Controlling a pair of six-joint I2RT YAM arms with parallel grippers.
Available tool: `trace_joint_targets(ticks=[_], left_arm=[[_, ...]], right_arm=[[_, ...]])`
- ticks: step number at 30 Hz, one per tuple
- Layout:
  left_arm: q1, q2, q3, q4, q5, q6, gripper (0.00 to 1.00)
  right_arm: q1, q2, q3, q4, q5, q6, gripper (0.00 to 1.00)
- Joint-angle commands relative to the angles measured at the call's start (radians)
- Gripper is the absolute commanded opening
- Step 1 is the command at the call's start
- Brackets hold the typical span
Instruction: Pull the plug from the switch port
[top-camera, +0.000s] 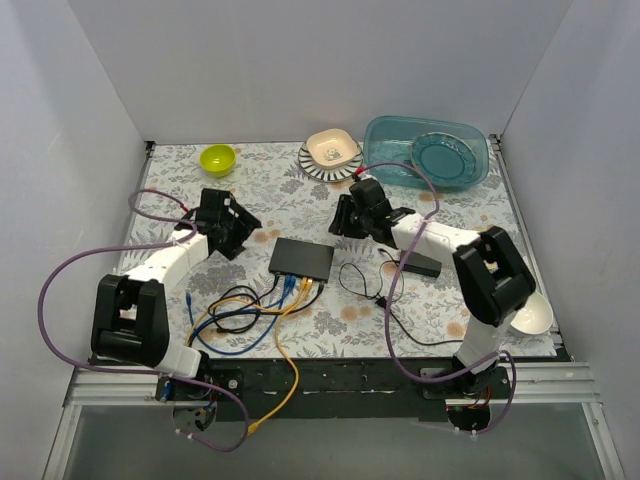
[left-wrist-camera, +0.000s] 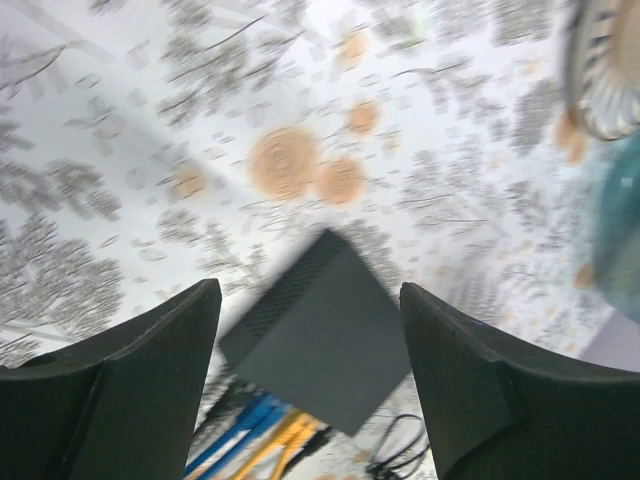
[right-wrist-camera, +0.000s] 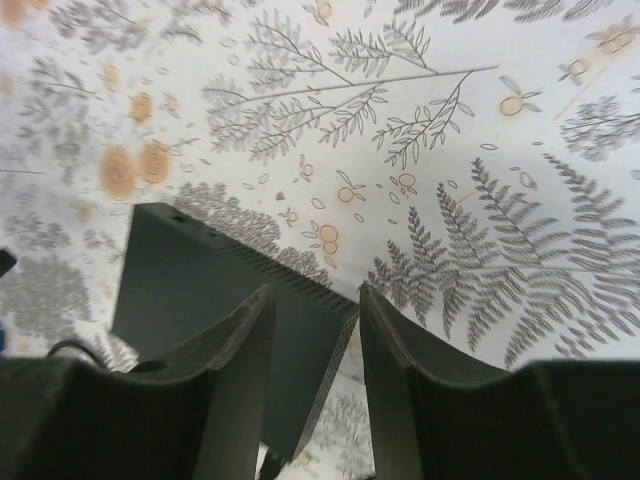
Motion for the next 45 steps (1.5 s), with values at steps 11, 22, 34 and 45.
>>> trace_joint_targets(ticks=[11, 22, 34, 45], left_arm=[[-0.054, 0.139, 0.121, 0.246, 0.397, 0.068, 0.70], [-0.051, 0.436, 0.351, 0.182, 0.246, 0.194, 0.69], [-0.051, 0.513, 0.341, 0.153, 0.300, 0.191, 0.68], [-0.051, 0.427, 0.255, 0.145, 0.299, 0.211, 0.67]], right_arm=[[0.040, -0.222, -0.223, 0.073, -0.436, -0.072, 0.39], [0.077, -0.177, -0.310, 0.088, -0.498, -0.090, 0.36], [0.065, 0.050, -0.144, -0.033, -0.381, -0.115, 0.33], [0.009, 0.182, 0.048, -0.077, -0.292, -0.090, 0.34]])
